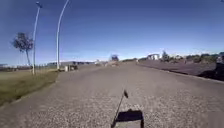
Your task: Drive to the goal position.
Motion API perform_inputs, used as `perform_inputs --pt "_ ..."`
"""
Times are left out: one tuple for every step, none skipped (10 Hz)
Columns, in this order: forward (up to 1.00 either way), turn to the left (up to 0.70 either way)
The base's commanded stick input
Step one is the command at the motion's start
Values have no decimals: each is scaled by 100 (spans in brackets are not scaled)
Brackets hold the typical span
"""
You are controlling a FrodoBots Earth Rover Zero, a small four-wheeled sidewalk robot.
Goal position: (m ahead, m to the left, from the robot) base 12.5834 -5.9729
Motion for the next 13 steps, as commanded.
perform_inputs --pt "70 -11" --pt "70 -26" --pt "70 -16" --pt "70 -7" --pt "70 0" --pt "70 0" --pt "70 0" --pt "70 0" --pt "70 0" --pt "70 0" --pt "70 0" --pt "70 0" --pt "70 0"
